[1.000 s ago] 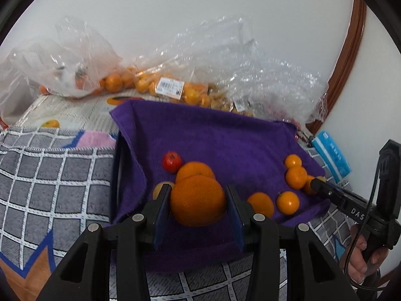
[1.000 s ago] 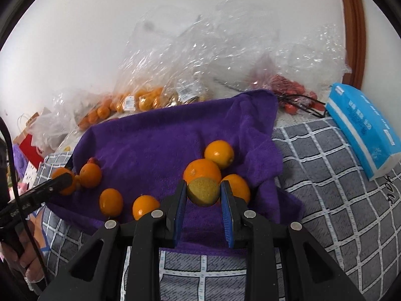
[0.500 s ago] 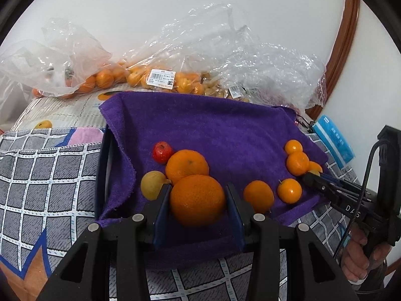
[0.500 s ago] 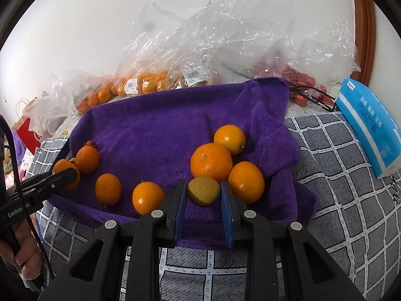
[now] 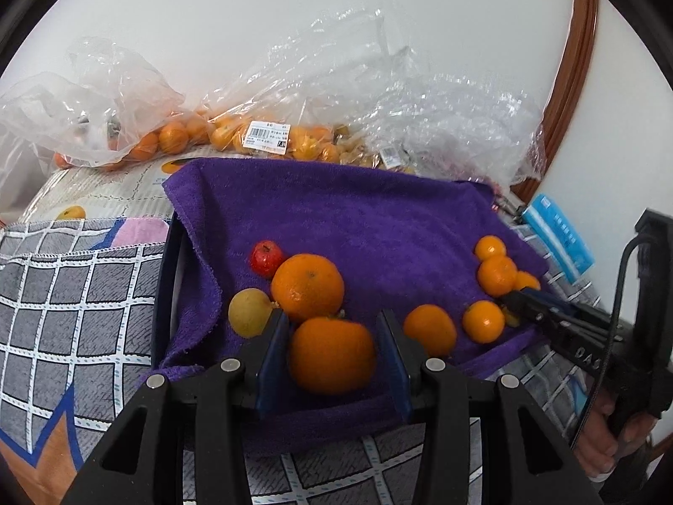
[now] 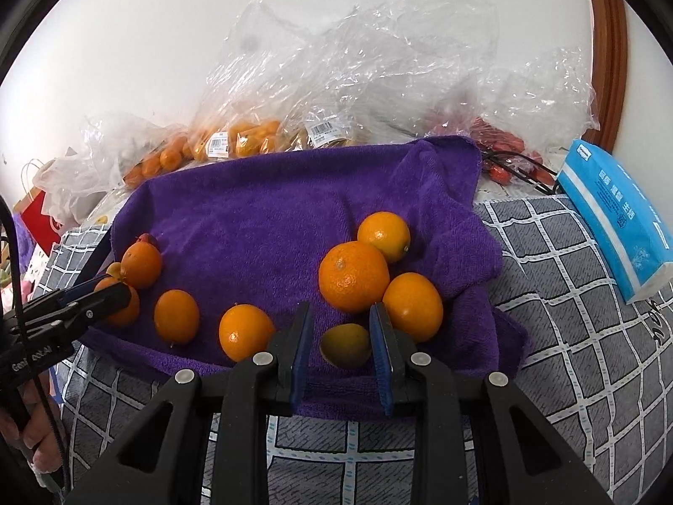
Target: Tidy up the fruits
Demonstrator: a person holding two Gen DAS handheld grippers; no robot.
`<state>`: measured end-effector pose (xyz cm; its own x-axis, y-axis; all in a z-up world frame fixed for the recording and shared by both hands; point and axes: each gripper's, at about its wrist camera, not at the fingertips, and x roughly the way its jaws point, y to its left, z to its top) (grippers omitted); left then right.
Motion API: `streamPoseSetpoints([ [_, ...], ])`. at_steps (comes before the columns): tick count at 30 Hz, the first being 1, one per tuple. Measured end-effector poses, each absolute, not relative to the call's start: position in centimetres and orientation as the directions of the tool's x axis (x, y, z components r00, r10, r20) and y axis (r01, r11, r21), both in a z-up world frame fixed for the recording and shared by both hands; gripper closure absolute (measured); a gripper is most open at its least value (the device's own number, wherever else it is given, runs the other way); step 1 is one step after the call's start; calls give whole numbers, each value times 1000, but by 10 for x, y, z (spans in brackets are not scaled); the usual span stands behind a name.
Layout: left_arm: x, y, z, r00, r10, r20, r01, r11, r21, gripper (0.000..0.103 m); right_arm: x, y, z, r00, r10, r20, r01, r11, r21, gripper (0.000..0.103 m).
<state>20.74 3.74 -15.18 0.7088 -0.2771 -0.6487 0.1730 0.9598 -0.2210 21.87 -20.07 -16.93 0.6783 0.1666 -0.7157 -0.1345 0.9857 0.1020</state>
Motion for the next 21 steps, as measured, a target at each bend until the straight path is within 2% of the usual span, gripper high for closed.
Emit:
streamPoseSetpoints([
  [2, 204, 37, -149, 722, -295, -626, 186, 954, -235, 56, 215, -202, -166, 687, 199, -699, -155, 980, 126, 70],
  [4, 200, 34, -146, 741, -283, -610, 191, 958, -213, 53, 210, -203, -159, 710, 216, -671, -168, 976, 137, 55],
  [7, 192, 28, -137, 765, -267, -585, 206, 964, -171, 51, 201, -205, -145, 754, 231, -615, -176, 973, 150, 40],
  [9, 185, 26, -128, 794, -227, -564, 184, 974, -133, 50, 197, -207, -134, 765, 225, -604, -155, 974, 167, 38],
  [13, 166, 20, -101, 799, -158, -580, 140, 987, -76, 49, 187, -206, -110, 749, 124, -651, -71, 992, 107, 37],
  [17, 135, 12, -77, 817, -62, -574, 86, 996, 14, 39, 149, -210, -80, 778, 90, -622, -33, 994, 102, 31],
  [21, 106, 15, -64, 799, -78, -596, 68, 997, -40, 34, 117, -216, -66, 772, 80, -630, -21, 995, 101, 30],
])
